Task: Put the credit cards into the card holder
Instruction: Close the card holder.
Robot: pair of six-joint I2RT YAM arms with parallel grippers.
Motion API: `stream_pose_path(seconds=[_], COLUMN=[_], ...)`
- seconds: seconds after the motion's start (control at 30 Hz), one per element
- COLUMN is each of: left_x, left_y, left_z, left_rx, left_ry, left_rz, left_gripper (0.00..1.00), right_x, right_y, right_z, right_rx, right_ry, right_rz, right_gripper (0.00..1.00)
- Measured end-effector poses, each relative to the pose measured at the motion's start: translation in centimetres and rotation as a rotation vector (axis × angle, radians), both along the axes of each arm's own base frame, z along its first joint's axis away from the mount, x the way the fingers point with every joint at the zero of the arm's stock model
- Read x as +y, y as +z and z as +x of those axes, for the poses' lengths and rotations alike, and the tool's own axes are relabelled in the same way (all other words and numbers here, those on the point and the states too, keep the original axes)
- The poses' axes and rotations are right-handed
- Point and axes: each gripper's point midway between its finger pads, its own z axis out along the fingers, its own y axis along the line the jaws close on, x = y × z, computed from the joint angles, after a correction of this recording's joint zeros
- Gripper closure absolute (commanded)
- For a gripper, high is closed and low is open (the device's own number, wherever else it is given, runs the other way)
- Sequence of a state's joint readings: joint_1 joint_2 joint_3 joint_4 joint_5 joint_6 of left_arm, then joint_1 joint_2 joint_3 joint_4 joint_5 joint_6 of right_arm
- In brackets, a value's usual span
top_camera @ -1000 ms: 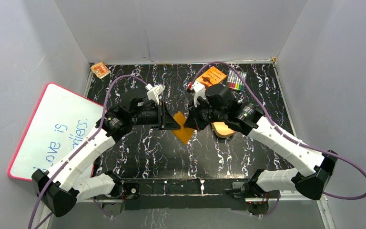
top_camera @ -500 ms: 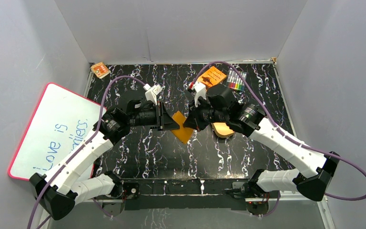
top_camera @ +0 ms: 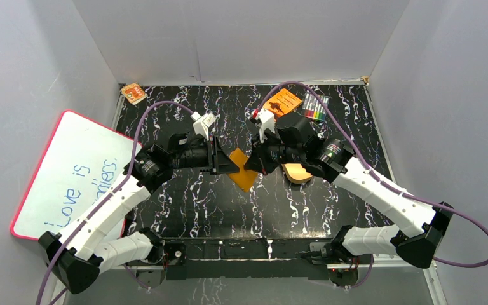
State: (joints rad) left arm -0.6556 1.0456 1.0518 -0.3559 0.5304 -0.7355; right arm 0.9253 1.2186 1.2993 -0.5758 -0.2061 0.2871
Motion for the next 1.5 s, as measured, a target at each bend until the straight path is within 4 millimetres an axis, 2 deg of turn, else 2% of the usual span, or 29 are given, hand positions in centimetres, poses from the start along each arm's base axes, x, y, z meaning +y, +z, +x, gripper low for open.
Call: stream_pose_path(seconds=[0.1, 0.33, 0.57, 0.67, 0.83, 0.97, 1.1, 1.3, 1.4, 1.5], left_x=[0.1, -0.3, -0.2, 0.1, 0.9, 1.8, 2.7, 3.2, 2.9, 2.3], left_y=[-0.2, 0.7, 1.1, 1.9, 3.9, 5.1, 6.6, 9.7, 10.3, 10.8], left_z=[-0.1, 0.1, -0.3, -0.8, -2.4, -4.9, -7.4, -10.0, -10.3, -10.2], left_rx=[-0.004, -0.066, -0.113, -0.152, -0.240, -0.330, -0.439, -0.578, -0.589, -0.585], left_ry=[-0.001, -0.018, -0.038, -0.044, -0.080, -0.147, -0.232, -0.333, -0.378, -0.418], left_rz=[0.001, -0.024, -0.025, -0.037, -0.095, -0.165, -0.243, -0.351, -0.372, -0.382], left_gripper=[1.00, 1.00, 1.00, 1.00, 1.00, 1.00, 1.00, 1.00, 1.00, 1.00], right_x=[0.1, 1.4, 1.2, 0.1, -2.8, -5.0, -5.7, -3.8, -2.7, -2.1], right_y=[0.1, 0.7, 1.9, 3.6, 8.8, 11.5, 11.9, 10.1, 9.4, 9.9], right_z=[-0.4, -3.3, -4.8, -5.7, -5.8, -6.2, -6.9, -8.9, -9.4, -10.0], right_rx=[0.014, 0.079, 0.108, 0.081, -0.086, -0.191, -0.233, -0.159, -0.103, -0.074], right_ry=[0.012, 0.117, 0.167, 0.185, 0.131, 0.093, 0.111, 0.249, 0.298, 0.337], right_rz=[0.007, 0.054, 0.095, 0.122, 0.208, 0.276, 0.323, 0.386, 0.405, 0.437], right_gripper=[0.77, 0.59, 0.35, 0.28, 0.16, 0.13, 0.10, 0.10, 0.11, 0.15])
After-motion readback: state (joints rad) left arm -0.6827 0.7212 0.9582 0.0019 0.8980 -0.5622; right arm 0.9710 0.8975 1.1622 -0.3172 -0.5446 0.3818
